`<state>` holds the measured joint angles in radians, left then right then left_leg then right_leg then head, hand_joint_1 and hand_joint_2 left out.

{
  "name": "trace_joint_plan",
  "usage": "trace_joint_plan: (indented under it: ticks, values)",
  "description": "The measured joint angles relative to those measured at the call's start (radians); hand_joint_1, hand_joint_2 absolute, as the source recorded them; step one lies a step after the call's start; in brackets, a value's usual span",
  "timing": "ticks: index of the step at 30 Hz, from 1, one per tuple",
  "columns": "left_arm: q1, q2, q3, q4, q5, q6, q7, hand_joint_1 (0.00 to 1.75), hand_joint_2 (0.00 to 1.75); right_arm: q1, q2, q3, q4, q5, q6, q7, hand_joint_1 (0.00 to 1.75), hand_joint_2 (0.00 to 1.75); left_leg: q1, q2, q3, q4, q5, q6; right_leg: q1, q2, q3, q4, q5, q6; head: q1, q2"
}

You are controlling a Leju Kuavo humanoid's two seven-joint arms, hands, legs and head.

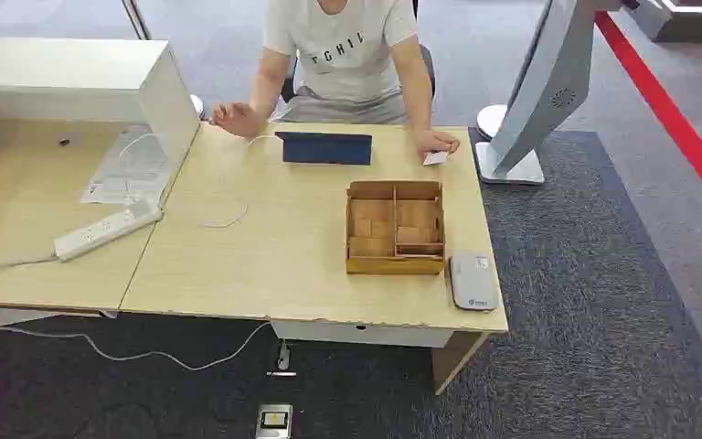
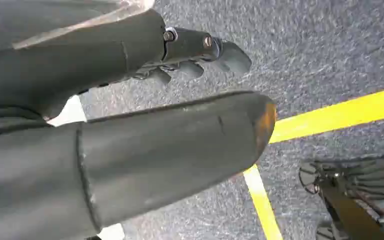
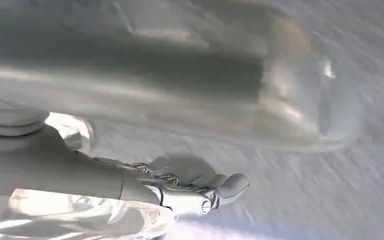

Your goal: Pass the card to the sensor for recognition and then transmit it.

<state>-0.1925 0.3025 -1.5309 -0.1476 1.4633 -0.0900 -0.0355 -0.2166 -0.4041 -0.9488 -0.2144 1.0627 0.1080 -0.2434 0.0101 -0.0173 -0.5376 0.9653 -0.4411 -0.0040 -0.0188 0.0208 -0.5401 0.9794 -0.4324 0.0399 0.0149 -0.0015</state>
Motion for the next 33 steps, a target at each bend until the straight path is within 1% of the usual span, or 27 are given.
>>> trace_joint_plan:
  ticks: [1,4,6,9,13,14,17,19,21,25,28,29,31,33]
  values:
    - [0.000,0.001,0.000,0.002,-0.003,-0.002,0.000,0.00,0.00,-0.035,-0.026,-0.009,-0.005,-0.009,0.010,-0.009,0.00,1.75,-0.001,0.001,0.001,0.000,0.000,0.000,-0.001,0.002,-0.001,0.000,0.001,0.000,0.000,0.000]
    - [-0.005,0.006,0.000,0.003,-0.020,-0.010,-0.004,0.00,0.00,-0.154,-0.096,-0.019,-0.021,-0.013,0.038,-0.013,0.00,1.75,-0.002,0.006,0.001,0.000,0.002,0.003,-0.003,0.005,-0.003,0.000,0.003,0.002,-0.001,0.000]
    - [-0.003,0.010,0.000,0.004,-0.036,-0.019,-0.011,0.00,0.00,-0.234,-0.143,-0.021,-0.033,-0.018,0.054,-0.033,0.00,1.75,-0.003,0.006,-0.001,0.000,0.004,0.005,-0.003,0.005,-0.004,0.000,0.005,0.004,-0.001,0.000]
    - [-0.004,0.015,0.000,0.005,-0.051,-0.027,-0.021,0.00,0.00,-0.349,-0.186,-0.020,-0.045,-0.023,0.070,-0.054,0.00,1.75,-0.003,0.004,-0.002,0.000,0.005,0.005,-0.004,0.004,-0.004,0.001,0.006,0.004,-0.001,0.000]
    - [-0.005,0.019,0.000,0.005,-0.071,-0.037,-0.033,0.00,0.00,-0.480,-0.204,0.008,-0.063,-0.073,0.067,-0.089,0.00,1.75,-0.003,0.004,-0.003,0.000,0.006,0.005,-0.003,0.004,-0.004,0.001,0.007,0.003,0.000,0.000]
    - [-0.005,0.021,0.000,0.005,-0.078,-0.041,-0.037,0.00,0.00,-0.510,-0.201,0.022,-0.069,-0.090,0.067,-0.113,0.00,1.75,-0.003,0.004,-0.004,0.000,0.006,0.005,-0.004,0.004,-0.005,0.002,0.007,0.003,-0.001,0.000]
    - [-0.010,0.024,0.000,0.005,-0.091,-0.045,-0.041,0.00,0.00,-0.587,-0.183,0.080,-0.094,-0.146,0.059,-0.120,0.00,1.75,-0.003,0.004,-0.004,0.000,0.006,0.005,-0.003,0.004,-0.004,0.002,0.007,0.003,-0.001,0.000]
    - [-0.010,0.024,0.000,0.005,-0.100,-0.047,-0.045,0.00,0.00,-0.628,-0.157,0.133,-0.114,-0.179,0.058,-0.138,0.00,1.75,-0.003,0.004,-0.004,0.000,0.006,0.004,-0.003,0.003,-0.005,0.002,0.007,0.003,0.000,0.000]
    - [-0.013,0.027,0.000,0.005,-0.110,-0.051,-0.050,0.00,0.00,-0.660,-0.133,0.209,-0.141,-0.212,0.052,-0.145,0.00,1.75,-0.003,0.003,-0.005,0.000,0.007,0.004,-0.003,0.003,-0.005,0.003,0.007,0.003,-0.001,0.000]
    - [-0.017,0.032,0.000,0.005,-0.113,-0.054,-0.056,0.00,0.00,-0.719,-0.080,0.381,-0.190,-0.294,0.024,-0.105,0.00,1.75,-0.003,0.000,-0.005,0.000,0.008,0.004,-0.003,0.001,-0.006,0.003,0.007,0.003,0.000,0.000]
    - [-0.014,0.034,0.000,0.005,-0.118,-0.057,-0.061,0.00,0.00,-0.744,-0.051,0.511,-0.227,-0.269,-0.013,-0.105,0.00,1.75,-0.003,-0.001,-0.007,0.000,0.008,0.004,-0.003,0.000,-0.006,0.003,0.007,0.003,-0.001,0.000]
    - [-0.014,0.035,0.000,0.005,-0.124,-0.058,-0.070,0.00,0.00,-0.757,-0.033,0.575,-0.240,-0.232,-0.043,-0.105,0.00,1.75,-0.003,-0.001,-0.008,0.000,0.008,0.004,-0.003,0.000,-0.006,0.004,0.007,0.003,0.000,0.000]
    - [-0.016,0.035,0.000,0.005,-0.129,-0.063,-0.083,0.00,0.00,-0.787,0.005,0.670,-0.257,-0.177,-0.084,-0.089,0.00,1.75,-0.003,0.000,-0.007,0.000,0.008,0.004,-0.003,0.000,-0.007,0.004,0.008,0.002,0.000,0.000]
    - [-0.019,0.035,0.000,0.005,-0.129,-0.064,-0.088,0.00,0.00,-0.819,0.042,0.762,-0.261,-0.159,-0.098,-0.071,0.00,1.75,-0.002,0.000,-0.006,0.000,0.009,0.003,-0.003,0.000,-0.008,0.004,0.008,0.002,-0.001,0.000]
